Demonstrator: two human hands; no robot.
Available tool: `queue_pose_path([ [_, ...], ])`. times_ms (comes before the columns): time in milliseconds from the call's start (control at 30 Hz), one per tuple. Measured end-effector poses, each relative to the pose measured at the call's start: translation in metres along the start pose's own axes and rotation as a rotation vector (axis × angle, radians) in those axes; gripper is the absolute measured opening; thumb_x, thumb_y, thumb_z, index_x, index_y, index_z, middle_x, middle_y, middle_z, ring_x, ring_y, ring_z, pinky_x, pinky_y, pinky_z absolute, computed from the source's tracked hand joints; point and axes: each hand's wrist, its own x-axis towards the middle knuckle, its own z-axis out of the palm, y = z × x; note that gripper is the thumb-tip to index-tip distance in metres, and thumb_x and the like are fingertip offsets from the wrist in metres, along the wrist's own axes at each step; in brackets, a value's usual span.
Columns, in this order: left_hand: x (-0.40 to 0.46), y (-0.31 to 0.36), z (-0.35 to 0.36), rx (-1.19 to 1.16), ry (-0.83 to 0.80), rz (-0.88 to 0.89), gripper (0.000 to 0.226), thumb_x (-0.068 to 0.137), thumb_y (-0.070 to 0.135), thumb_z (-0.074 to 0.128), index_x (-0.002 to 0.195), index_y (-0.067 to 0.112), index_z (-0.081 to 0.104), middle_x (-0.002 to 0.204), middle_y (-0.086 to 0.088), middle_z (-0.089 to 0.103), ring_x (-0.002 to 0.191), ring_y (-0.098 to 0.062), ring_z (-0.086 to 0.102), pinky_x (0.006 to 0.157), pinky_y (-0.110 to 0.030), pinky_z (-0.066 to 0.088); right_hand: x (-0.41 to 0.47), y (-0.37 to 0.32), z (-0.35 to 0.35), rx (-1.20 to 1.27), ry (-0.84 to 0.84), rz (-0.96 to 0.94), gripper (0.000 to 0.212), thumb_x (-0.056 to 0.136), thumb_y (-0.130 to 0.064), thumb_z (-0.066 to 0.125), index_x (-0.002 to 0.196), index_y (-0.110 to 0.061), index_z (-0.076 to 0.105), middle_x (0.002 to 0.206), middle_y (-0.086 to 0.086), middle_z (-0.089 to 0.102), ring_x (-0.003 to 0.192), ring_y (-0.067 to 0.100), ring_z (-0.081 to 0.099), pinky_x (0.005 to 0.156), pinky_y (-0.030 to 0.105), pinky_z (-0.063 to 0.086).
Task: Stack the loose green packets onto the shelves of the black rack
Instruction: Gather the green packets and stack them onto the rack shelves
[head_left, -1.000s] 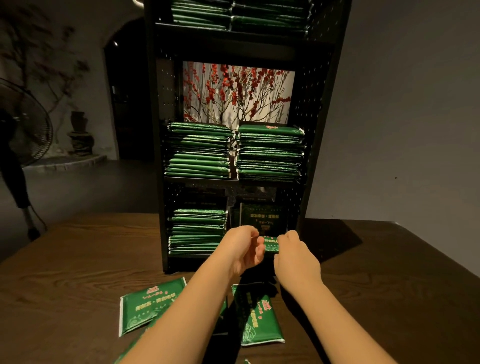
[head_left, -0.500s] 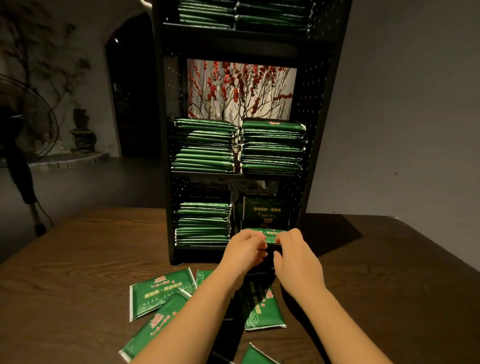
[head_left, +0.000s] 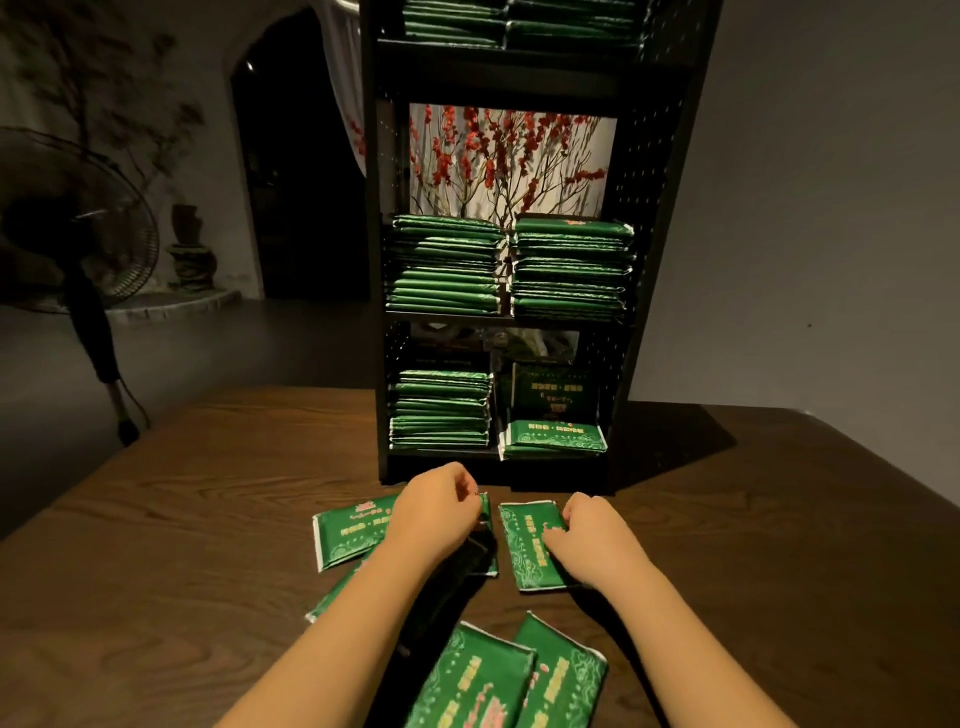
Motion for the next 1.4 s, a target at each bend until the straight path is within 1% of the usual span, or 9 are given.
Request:
queue_pose_path([
  [300,-0.014,-0.074,-0.033,0.305,-0.061,-0.171,0.055,0.094,0.042,0.045,0.146,0.024,0.041,0.145,-0.003,0.050,0.134,-0.026,0.044,0.107,-0.045,0.041,0.002,-0.033,0.021,-0.037,-0.064,0.091,0.074,0.089,-0.058,0.058,0.139,-0.008,0.039,0.143,0.016,0.035,0.128,0.036,0.040,0.100,0.041,0.043],
  [433,-0.016,-0.091,-0.046,0.370,-0.161,-0.287,0.065,0.091,0.051,0.050,0.147,0.021,0.035,0.145,-0.008,0.044,0.134,-0.032,0.038,0.106,-0.046,0.041,0.005,-0.049,0.027,0.028,-0.061,0.114,0.084,0.087,-0.061,0.059,0.145,-0.007,0.031,0.146,0.017,0.032,0.129,0.036,0.040,0.097,0.042,0.044],
  [533,-0.016,-0.091,-0.046,0.337,-0.187,-0.322,0.061,0.083,0.061,0.056,0.127,0.019,0.051,0.130,-0.007,0.055,0.120,-0.029,0.052,0.098,-0.042,0.048,0.008,-0.056,0.031,0.175,-0.077,0.107,0.092,0.084,-0.065,0.061,0.143,0.000,0.033,0.118,0.017,0.051,0.101,0.029,0.056,0.067,0.032,0.045],
  [633,-0.016,-0.086,-0.042,0.225,-0.195,-0.315,0.055,0.083,0.058,0.060,0.118,0.016,0.055,0.123,-0.006,0.063,0.111,-0.026,0.060,0.090,-0.034,0.049,0.008,-0.060,0.032,0.241,-0.083,0.085,0.074,0.085,-0.061,0.062,0.123,0.002,0.054,0.070,0.004,0.042,0.065,0.019,0.043,0.051,0.031,0.027],
  [733,-0.018,-0.074,-0.034,0.177,-0.194,-0.267,0.049,0.088,0.052,0.057,0.121,0.017,0.056,0.122,-0.006,0.064,0.109,-0.026,0.062,0.089,-0.035,0.050,0.009,-0.061,0.033,0.253,-0.111,0.099,0.051,0.081,-0.063,0.065,0.081,-0.013,0.050,0.067,0.001,0.036,0.058,0.016,0.036,0.052,0.032,0.023],
  [933,-0.021,-0.051,-0.014,-0.012,-0.161,-0.242,0.040,0.091,0.046,0.056,0.118,0.016,0.050,0.120,-0.007,0.058,0.107,-0.027,0.058,0.082,-0.036,0.046,0.009,-0.064,0.041,0.571,-0.077,0.013,0.049,0.088,-0.035,0.071,0.122,-0.012,0.046,0.119,0.001,0.051,0.100,0.020,0.051,0.078,0.031,0.042],
  [1100,-0.025,-0.047,-0.015,-0.325,-0.038,-0.256,0.034,0.093,0.042,0.058,0.112,0.018,0.044,0.108,-0.004,0.061,0.091,-0.020,0.060,0.071,-0.034,0.043,0.003,-0.058,0.043,0.936,-0.098,-0.076,0.030,0.092,-0.013,0.067,0.117,-0.013,0.052,0.108,-0.005,0.064,0.091,0.010,0.065,0.070,0.020,0.051],
  [1300,-0.028,-0.041,-0.017,-0.707,0.106,-0.132,0.065,0.090,0.030,0.071,0.143,0.023,0.033,0.108,0.009,0.066,0.097,-0.005,0.065,0.083,-0.024,0.050,-0.001,-0.046,0.035,0.991,-0.049,-0.172,0.029,0.090,-0.018,0.066,0.117,-0.027,0.059,0.124,0.004,0.064,0.117,0.019,0.060,0.097,0.039,0.051],
  [1400,-0.030,-0.030,-0.021,-0.709,0.166,0.008,0.038,0.094,0.017,0.066,0.128,0.025,0.050,0.105,0.016,0.065,0.095,0.010,0.062,0.076,-0.005,0.045,-0.003,-0.046,0.026,0.969,-0.062,-0.236,0.022,0.095,-0.013,0.060,0.114,-0.025,0.056,0.113,-0.003,0.067,0.104,0.008,0.064,0.082,0.023,0.053],
])
